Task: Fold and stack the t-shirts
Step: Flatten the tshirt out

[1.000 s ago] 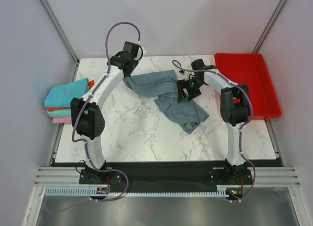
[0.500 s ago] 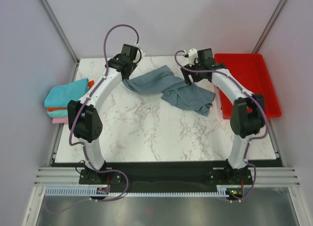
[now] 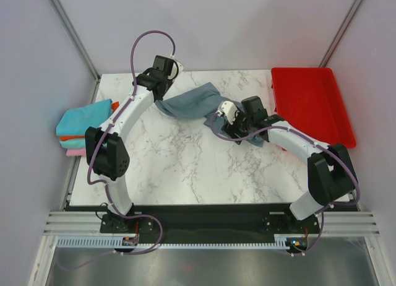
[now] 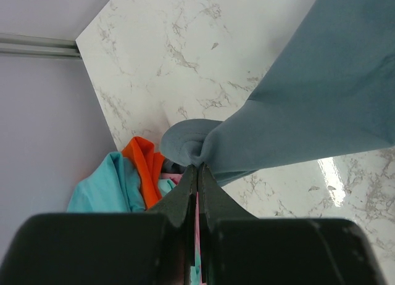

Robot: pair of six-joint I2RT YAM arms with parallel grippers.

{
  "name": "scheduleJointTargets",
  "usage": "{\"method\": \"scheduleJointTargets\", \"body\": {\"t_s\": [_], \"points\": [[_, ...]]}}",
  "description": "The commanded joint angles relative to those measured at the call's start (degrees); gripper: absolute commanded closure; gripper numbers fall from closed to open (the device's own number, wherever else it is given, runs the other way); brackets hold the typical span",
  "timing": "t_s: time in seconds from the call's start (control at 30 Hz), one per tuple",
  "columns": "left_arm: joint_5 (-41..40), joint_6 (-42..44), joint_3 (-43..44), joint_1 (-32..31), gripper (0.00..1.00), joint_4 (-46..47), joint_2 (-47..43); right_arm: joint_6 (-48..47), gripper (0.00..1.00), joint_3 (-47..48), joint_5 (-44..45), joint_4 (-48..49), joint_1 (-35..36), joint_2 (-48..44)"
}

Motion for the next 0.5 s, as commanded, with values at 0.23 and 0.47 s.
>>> {"method": "scheduleJointTargets", "body": {"t_s": [0.23,0.47], "points": [[0.51,-1.32,-0.28,0.40,0.98,-0.12,-2.91,-3.28,0.31,-2.02,-0.22,13.25,3.74,4.39],[0.51,-1.40,-0.28,0.67,0.98,-0.21,-2.65,-1.26,0.32,0.44,0.04,14.83,6.21,8.96]]}}
